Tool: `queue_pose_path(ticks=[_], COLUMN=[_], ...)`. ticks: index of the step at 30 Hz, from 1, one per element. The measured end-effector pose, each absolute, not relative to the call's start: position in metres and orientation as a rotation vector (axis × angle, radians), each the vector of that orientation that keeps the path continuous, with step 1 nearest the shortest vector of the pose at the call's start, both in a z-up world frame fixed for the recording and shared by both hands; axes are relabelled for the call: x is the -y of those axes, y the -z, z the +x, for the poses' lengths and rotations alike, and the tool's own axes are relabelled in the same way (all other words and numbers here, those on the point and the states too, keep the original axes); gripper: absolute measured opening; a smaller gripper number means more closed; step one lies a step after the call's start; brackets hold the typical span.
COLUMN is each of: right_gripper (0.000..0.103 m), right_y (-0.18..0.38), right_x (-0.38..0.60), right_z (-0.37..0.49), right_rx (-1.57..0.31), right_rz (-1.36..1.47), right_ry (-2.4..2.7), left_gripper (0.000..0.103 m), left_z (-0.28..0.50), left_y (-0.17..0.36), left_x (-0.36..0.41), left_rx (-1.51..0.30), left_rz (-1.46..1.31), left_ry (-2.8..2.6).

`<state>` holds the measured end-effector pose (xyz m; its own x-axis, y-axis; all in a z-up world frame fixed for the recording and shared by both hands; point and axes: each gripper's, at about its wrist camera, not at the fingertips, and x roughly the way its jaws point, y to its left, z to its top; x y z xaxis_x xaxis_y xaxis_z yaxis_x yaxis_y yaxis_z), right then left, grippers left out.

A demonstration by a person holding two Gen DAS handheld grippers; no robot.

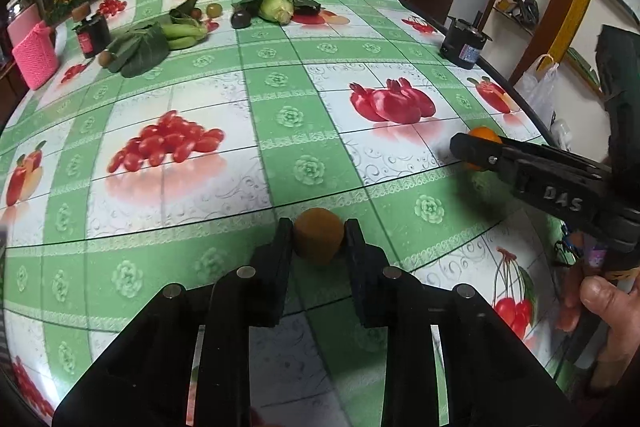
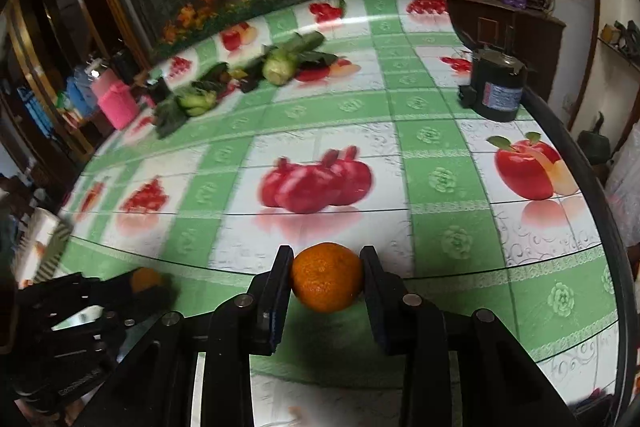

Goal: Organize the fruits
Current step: 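Grasp the orange with the right gripper while the left grasps the brown kiwi, then carry the orange and kiwi over the white tray and open both grippers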

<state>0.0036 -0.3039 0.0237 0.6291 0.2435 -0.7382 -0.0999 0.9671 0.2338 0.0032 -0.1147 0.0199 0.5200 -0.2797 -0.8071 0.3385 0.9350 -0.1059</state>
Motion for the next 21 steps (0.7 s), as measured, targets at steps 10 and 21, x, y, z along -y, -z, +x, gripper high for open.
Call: queue_pose_path(ticks=[10,21], right_gripper=[0.033,0.033], right_y=[-0.04,-0.055], right_x=[0.24,0.118], right_z=[-0.026,-0.049], right_rx=[-0.849,-0.837], right_rz=[0.208,0.109], right_ry=[-0.39,-0.607], left_gripper=[0.025,0.025], left_z=[-0.033,-0.086], left_y=[-0.038,-0.059], left_x=[0.051,-0.055], left_rx=[-0.932,-0.864], left_rz=[0.02,-0.007], left_ry=[0.284,0.089])
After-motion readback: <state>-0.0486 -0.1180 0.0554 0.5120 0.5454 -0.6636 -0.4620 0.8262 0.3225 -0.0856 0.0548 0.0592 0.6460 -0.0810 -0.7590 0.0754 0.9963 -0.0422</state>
